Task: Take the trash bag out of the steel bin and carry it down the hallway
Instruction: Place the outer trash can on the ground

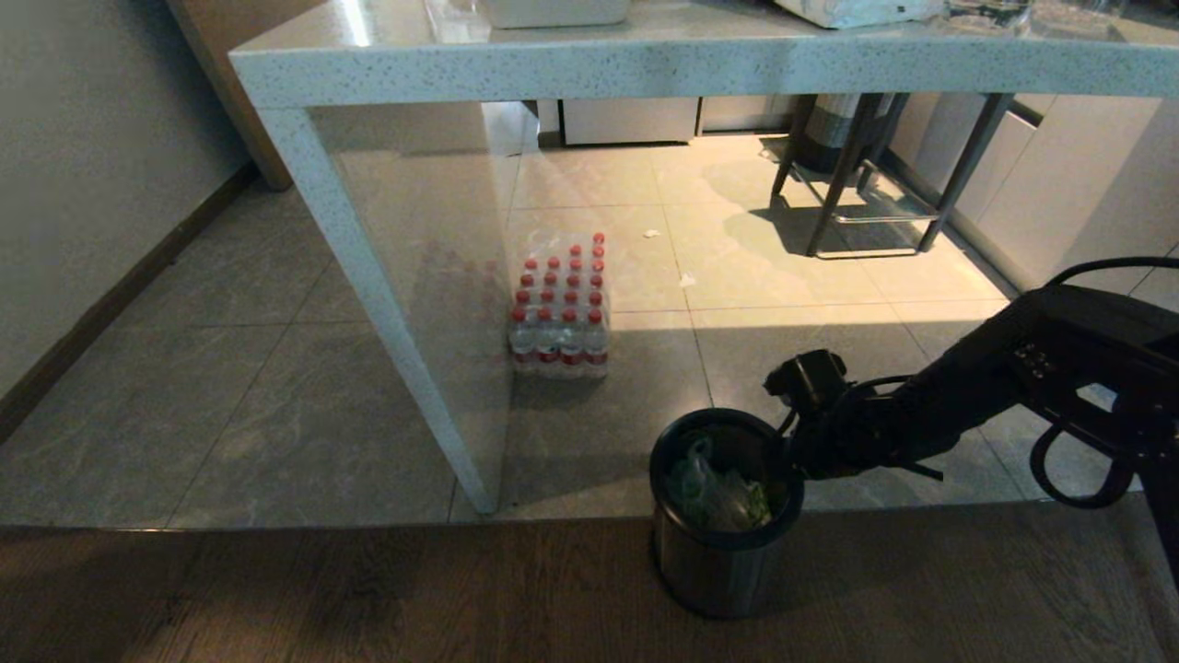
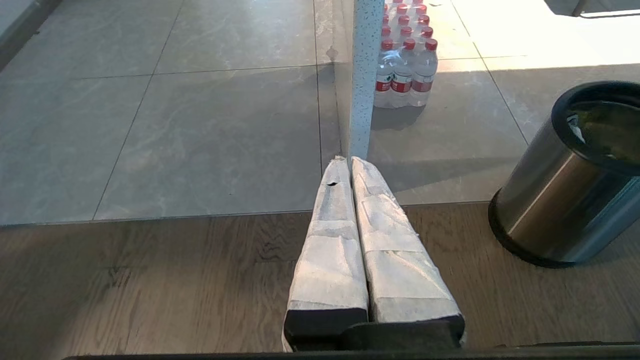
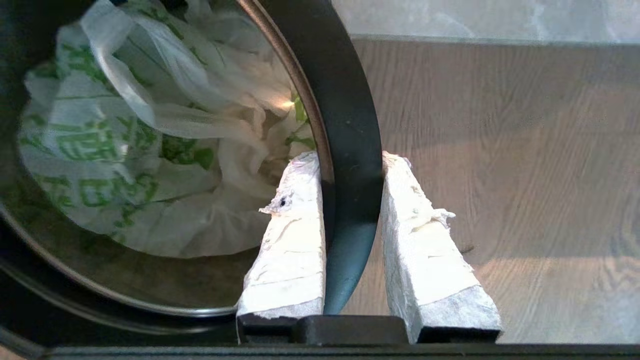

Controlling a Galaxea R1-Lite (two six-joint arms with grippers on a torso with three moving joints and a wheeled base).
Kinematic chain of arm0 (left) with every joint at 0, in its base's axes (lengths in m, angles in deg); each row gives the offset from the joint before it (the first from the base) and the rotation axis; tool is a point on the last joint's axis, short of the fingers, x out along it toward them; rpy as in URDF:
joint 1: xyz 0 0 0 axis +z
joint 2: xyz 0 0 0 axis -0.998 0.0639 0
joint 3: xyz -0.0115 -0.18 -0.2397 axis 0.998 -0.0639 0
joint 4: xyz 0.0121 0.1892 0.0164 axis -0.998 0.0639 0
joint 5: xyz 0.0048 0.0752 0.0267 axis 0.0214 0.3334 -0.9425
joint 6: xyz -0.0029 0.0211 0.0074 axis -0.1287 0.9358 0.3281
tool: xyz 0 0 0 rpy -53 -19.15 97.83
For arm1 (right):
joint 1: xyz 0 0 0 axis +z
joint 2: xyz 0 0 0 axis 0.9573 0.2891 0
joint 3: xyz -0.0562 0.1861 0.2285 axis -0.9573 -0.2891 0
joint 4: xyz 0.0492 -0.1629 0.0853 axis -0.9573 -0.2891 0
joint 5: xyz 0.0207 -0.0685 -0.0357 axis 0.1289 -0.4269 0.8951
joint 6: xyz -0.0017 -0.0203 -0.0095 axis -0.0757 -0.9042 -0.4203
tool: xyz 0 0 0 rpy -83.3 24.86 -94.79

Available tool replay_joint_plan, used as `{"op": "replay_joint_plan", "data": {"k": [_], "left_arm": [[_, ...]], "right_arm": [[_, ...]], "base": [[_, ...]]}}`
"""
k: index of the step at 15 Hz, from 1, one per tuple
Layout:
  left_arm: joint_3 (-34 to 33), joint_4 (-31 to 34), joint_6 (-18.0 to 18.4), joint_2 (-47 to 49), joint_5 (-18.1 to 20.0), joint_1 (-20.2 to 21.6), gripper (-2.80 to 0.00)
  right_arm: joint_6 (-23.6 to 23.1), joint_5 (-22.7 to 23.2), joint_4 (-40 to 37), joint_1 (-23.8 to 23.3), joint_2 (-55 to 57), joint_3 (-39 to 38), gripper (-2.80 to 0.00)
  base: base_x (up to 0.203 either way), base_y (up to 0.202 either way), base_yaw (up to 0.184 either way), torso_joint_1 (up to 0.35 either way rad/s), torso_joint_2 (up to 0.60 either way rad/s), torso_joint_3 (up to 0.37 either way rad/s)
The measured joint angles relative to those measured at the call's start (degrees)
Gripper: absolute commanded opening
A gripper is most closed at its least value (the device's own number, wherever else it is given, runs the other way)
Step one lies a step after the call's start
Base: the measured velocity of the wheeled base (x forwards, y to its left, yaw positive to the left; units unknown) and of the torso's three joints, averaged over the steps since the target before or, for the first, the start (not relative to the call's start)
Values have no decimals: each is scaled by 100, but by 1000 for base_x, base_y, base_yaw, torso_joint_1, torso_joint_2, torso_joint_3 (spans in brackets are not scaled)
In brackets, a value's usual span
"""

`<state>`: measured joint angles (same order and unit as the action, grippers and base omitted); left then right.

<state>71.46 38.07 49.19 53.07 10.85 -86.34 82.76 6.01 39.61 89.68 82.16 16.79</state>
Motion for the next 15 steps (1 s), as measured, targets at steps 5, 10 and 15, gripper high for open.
{"op": "replay_joint_plan", "data": {"k": [5,10,15], "left_arm": [[0,0,0,0,0,0,-280],[0,0,0,0,0,0,-280],[5,-2,0,0,0,0,-280]], "right_arm": [[6,223,-510,5,-444,-85,-280],[10,289,-618,5,-1094,-115,-280],[1,325,-671,11,-1963,-119,-280]], "base": [[0,0,0,0,0,0],[0,0,0,0,0,0],[0,0,0,0,0,0]]}}
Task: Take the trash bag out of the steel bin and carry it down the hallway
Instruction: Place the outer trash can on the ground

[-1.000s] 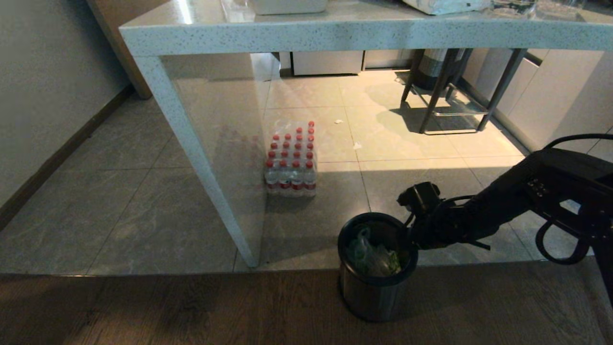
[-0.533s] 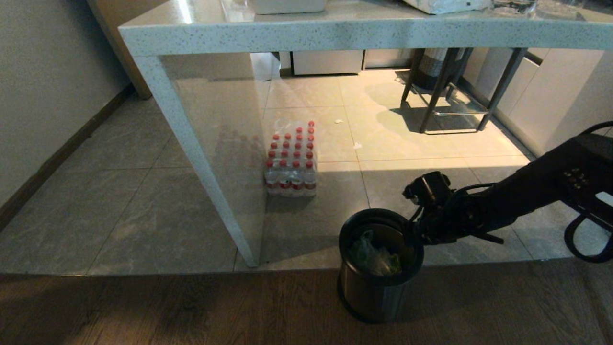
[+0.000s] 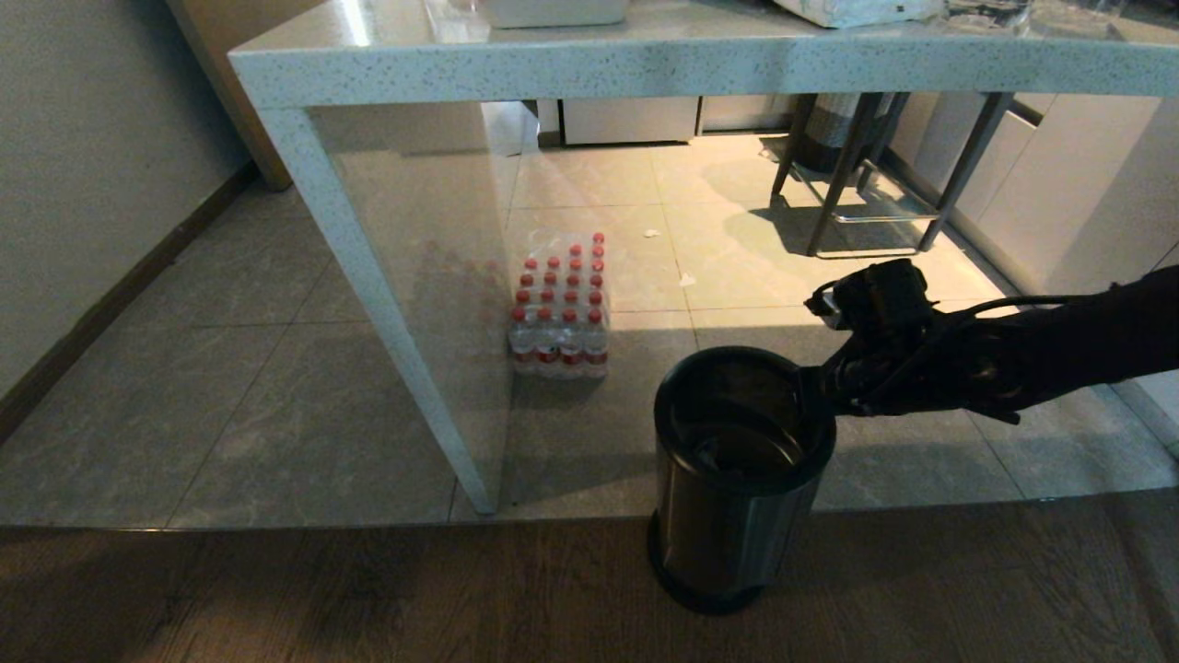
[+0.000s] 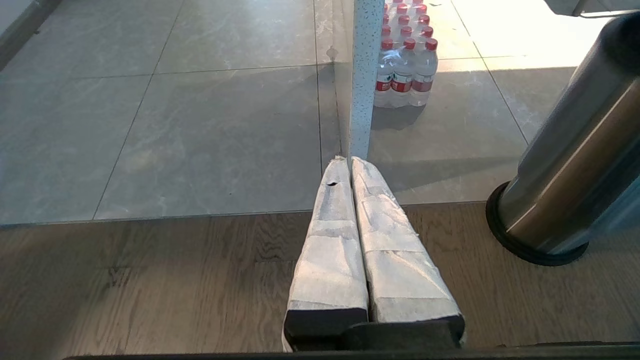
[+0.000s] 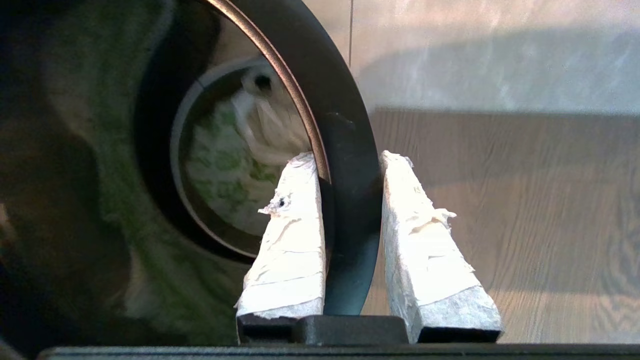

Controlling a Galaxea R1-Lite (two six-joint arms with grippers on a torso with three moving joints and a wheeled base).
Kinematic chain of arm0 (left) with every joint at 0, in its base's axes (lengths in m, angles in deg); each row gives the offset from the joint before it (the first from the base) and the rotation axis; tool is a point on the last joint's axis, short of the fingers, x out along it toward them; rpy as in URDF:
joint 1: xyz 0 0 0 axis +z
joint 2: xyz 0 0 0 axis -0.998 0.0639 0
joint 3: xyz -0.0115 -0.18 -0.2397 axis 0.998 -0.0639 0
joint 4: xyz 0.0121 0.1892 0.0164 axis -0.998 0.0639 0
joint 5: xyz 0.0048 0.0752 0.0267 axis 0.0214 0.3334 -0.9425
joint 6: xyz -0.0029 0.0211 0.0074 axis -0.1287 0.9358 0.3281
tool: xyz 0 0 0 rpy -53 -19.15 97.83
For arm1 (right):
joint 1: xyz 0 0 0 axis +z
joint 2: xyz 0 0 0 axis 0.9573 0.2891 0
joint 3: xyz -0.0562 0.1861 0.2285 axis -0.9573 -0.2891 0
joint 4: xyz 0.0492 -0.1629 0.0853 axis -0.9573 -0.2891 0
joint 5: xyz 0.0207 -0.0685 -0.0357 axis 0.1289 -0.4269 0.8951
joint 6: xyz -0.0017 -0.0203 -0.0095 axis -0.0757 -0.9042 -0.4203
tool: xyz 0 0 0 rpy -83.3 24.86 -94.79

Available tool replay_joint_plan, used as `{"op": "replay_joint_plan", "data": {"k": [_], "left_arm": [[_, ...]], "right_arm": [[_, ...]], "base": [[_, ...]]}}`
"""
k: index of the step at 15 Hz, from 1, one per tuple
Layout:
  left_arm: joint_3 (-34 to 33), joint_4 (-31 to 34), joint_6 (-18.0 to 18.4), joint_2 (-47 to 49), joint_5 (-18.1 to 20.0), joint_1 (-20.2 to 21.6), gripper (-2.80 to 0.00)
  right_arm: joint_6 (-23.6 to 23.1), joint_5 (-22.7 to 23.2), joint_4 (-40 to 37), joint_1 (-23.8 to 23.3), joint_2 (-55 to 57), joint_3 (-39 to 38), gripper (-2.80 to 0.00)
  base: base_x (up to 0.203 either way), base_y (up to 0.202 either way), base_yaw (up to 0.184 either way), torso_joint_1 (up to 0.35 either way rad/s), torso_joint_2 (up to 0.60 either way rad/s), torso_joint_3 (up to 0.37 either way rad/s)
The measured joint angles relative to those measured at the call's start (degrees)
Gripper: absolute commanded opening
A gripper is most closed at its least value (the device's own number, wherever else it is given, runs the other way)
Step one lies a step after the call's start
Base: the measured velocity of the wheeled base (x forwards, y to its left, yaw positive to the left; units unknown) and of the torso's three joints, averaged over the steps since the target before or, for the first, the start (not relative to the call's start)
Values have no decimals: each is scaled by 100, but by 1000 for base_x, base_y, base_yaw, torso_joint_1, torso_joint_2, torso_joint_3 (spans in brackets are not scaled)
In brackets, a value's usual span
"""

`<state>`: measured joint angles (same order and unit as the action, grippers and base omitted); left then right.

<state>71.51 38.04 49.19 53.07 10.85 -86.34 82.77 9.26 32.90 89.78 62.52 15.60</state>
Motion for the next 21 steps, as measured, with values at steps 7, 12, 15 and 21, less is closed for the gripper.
{"op": "replay_joint_plan", "data": {"k": [7,12,15,21], "left_arm": [[-2,2,0,0,0,0,-280],[-5,0,0,0,0,0,-280],[-5,0,0,0,0,0,-280],[-2,2,2,0,2,0,-280]], "right_arm": [[67,-16,-928,-17,-1354,-60,-280],[153,-25,-1692,-116,-2191,50,-280],[348,-33,-2251,-210,-2676,132,-280],[386,-206,-2922,-1124,-3291,282,-280]], "base": [[0,0,0,0,0,0],[0,0,0,0,0,0],[0,0,0,0,0,0],[0,0,0,0,0,0]]}}
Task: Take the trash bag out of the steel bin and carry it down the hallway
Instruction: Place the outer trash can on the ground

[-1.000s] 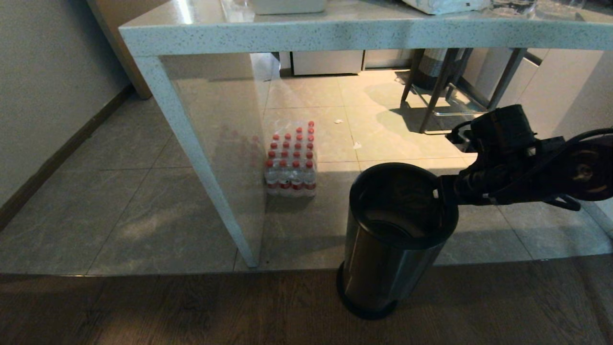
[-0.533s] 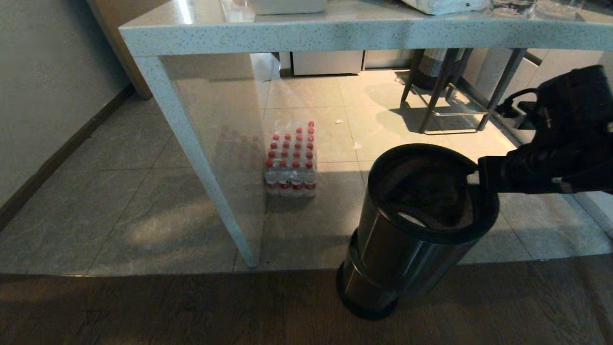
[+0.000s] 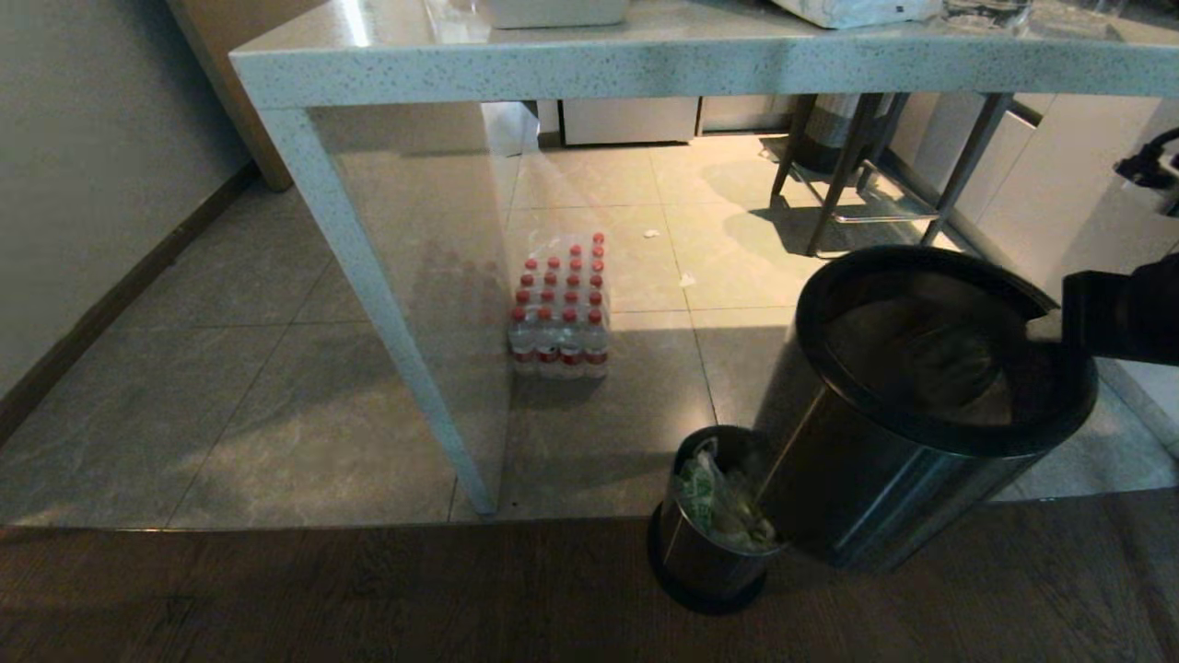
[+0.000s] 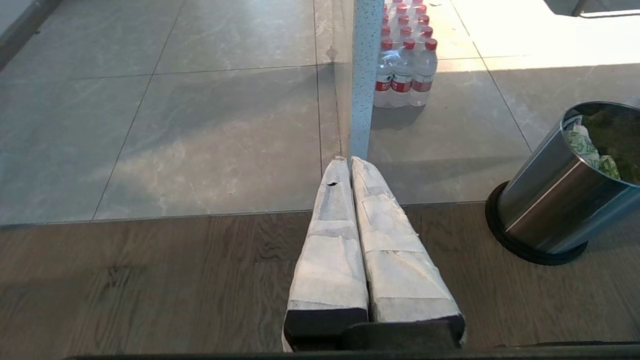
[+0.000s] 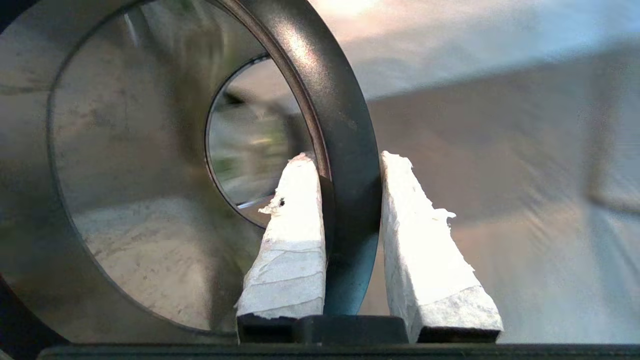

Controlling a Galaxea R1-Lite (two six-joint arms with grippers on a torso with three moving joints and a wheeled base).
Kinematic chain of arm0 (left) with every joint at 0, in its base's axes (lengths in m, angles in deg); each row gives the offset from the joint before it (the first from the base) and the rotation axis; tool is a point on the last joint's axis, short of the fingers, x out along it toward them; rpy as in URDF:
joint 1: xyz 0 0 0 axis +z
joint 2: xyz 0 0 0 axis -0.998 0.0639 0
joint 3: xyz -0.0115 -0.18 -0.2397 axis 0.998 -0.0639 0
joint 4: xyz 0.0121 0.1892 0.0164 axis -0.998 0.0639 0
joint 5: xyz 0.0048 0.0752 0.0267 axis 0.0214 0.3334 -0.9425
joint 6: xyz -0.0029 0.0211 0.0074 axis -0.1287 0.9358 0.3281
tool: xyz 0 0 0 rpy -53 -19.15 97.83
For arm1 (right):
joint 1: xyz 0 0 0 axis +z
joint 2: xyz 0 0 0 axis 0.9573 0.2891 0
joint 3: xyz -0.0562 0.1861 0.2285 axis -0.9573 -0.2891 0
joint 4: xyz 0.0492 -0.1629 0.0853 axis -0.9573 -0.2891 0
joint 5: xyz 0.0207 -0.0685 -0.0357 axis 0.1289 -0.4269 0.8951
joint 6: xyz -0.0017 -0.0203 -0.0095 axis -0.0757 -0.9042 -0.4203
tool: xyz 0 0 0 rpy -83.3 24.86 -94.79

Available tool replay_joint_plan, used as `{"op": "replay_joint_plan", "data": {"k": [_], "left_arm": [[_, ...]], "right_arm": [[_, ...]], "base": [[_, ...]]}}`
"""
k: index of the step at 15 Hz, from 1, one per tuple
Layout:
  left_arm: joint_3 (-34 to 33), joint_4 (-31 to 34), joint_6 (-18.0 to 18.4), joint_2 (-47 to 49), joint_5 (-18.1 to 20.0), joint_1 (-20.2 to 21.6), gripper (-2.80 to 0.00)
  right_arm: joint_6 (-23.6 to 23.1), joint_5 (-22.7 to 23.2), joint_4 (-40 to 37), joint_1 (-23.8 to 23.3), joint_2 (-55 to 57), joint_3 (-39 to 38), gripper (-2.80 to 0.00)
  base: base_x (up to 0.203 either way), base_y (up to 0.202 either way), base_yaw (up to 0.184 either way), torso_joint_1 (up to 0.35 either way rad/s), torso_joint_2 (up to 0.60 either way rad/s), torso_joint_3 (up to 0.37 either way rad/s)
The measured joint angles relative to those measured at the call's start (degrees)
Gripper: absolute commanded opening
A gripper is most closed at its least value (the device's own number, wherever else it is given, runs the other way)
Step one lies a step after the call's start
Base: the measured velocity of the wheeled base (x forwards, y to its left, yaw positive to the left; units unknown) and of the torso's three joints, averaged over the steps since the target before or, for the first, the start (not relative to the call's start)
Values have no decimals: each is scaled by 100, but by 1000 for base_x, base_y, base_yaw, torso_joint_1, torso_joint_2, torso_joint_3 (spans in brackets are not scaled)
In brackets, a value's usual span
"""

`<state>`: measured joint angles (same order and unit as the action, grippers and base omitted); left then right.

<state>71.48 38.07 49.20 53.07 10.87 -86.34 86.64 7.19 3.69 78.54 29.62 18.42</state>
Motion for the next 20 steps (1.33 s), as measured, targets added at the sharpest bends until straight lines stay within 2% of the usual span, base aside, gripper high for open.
{"op": "replay_joint_plan", "data": {"k": [5,8,12,15,17,20], "left_arm": [[0,1,-2,0,-2,0,-280],[0,-1,-2,0,-2,0,-280],[-2,-2,-2,0,-2,0,-280],[-2,0,1,0,-2,0,-280],[-2,0,0,0,-2,0,-280],[-2,-2,-2,0,-2,0,-280]], "right_arm": [[8,-111,177,-1728,294,-55,-280],[82,-113,794,-2280,950,-89,-280],[295,-47,2120,-2427,2078,-217,-280],[343,66,3307,-2206,2895,-432,-280],[324,87,3838,-2007,3332,-607,-280],[0,61,4909,-1756,3933,-1036,-280]], "base": [[0,0,0,0,0,0],[0,0,0,0,0,0],[0,0,0,0,0,0],[0,0,0,0,0,0],[0,0,0,0,0,0],[0,0,0,0,0,0]]}}
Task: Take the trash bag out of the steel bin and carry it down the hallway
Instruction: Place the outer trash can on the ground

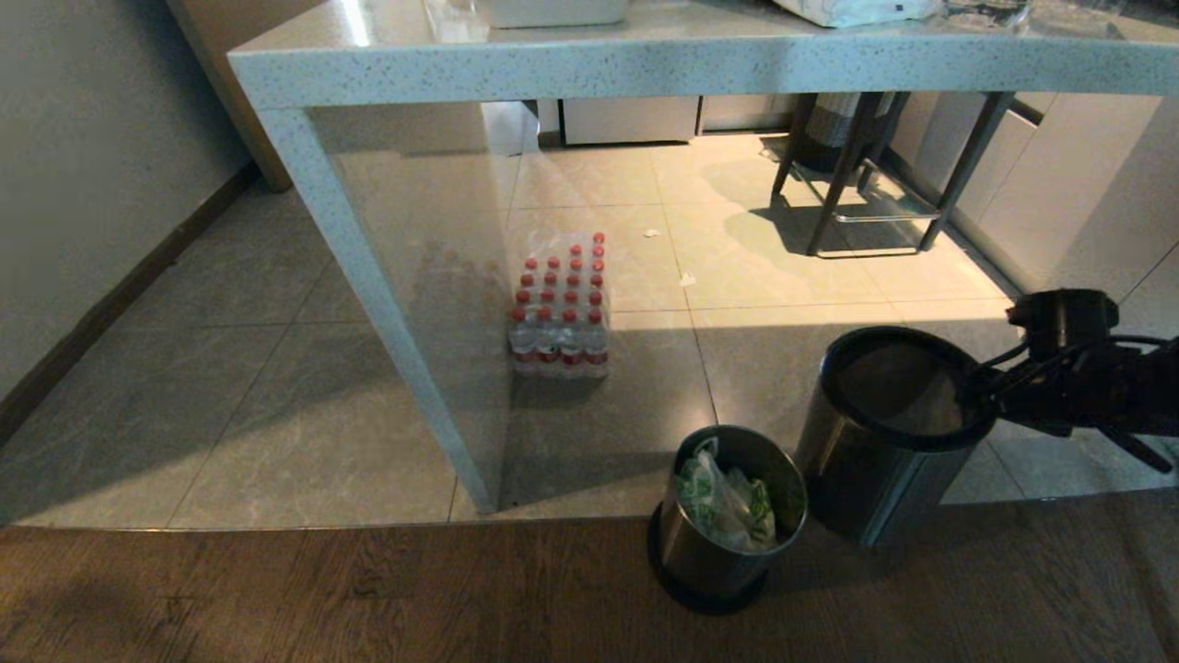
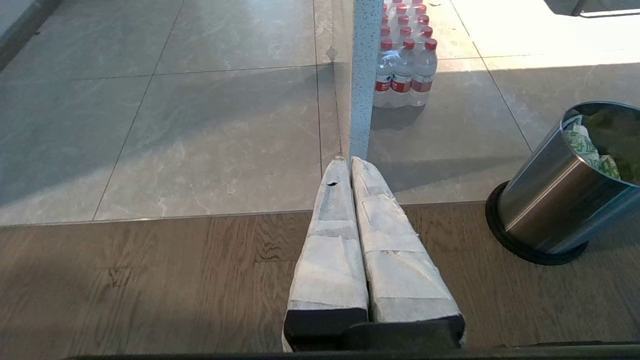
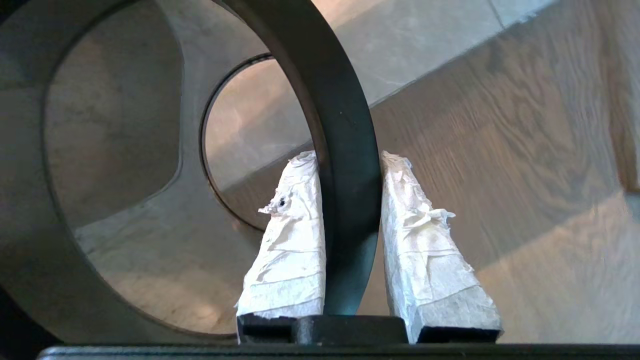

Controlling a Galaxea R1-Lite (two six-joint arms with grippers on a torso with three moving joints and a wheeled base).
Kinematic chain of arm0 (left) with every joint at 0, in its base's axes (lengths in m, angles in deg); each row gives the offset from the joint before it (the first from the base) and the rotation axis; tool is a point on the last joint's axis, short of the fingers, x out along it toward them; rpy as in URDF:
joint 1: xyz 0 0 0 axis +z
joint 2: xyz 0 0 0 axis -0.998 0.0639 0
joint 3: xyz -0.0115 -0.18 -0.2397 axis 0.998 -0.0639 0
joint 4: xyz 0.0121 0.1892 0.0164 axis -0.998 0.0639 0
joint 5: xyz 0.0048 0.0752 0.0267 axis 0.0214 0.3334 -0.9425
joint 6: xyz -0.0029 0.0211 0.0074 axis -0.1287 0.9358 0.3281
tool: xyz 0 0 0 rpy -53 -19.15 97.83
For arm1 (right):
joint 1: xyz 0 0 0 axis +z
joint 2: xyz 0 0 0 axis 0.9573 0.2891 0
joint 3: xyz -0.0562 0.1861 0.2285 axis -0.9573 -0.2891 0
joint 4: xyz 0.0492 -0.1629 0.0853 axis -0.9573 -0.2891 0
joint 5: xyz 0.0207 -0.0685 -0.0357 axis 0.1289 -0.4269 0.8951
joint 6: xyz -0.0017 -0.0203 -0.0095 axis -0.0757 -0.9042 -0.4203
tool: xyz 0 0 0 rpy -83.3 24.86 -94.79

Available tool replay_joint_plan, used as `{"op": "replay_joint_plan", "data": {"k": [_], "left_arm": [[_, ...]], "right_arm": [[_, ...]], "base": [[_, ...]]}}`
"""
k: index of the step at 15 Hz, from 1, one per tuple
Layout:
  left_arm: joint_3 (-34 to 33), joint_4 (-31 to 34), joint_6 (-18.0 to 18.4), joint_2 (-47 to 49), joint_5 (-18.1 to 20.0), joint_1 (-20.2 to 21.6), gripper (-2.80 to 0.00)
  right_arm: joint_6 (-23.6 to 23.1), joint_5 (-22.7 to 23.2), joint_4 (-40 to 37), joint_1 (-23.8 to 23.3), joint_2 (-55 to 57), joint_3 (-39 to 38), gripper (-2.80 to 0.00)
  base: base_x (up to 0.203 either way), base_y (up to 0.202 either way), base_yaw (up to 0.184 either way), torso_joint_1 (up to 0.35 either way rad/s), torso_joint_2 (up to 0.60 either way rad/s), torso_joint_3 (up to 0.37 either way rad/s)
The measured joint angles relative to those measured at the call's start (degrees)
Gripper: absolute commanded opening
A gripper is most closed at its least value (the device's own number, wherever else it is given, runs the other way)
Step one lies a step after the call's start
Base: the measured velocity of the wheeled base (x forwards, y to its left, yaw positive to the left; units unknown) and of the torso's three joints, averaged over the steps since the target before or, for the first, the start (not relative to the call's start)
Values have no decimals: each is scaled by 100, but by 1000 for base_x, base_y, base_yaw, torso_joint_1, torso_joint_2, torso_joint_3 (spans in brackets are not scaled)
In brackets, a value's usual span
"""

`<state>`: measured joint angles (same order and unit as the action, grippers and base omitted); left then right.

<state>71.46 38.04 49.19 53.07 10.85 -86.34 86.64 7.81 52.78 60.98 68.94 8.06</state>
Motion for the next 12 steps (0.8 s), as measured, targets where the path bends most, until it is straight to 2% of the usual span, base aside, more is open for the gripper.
{"op": "replay_joint_plan", "data": {"k": [3,7,12], "left_arm": [[0,0,0,0,-2,0,-280],[0,0,0,0,0,0,-280],[2,0,0,0,0,0,-280]], "right_arm": [[-373,-42,848,72,493,-357,-280],[-402,-286,1420,28,919,-536,-280],[-339,-665,1991,-171,1035,-1185,-280]], "base": [[0,0,0,0,0,0],[0,0,0,0,0,0],[0,0,0,0,0,0]]}}
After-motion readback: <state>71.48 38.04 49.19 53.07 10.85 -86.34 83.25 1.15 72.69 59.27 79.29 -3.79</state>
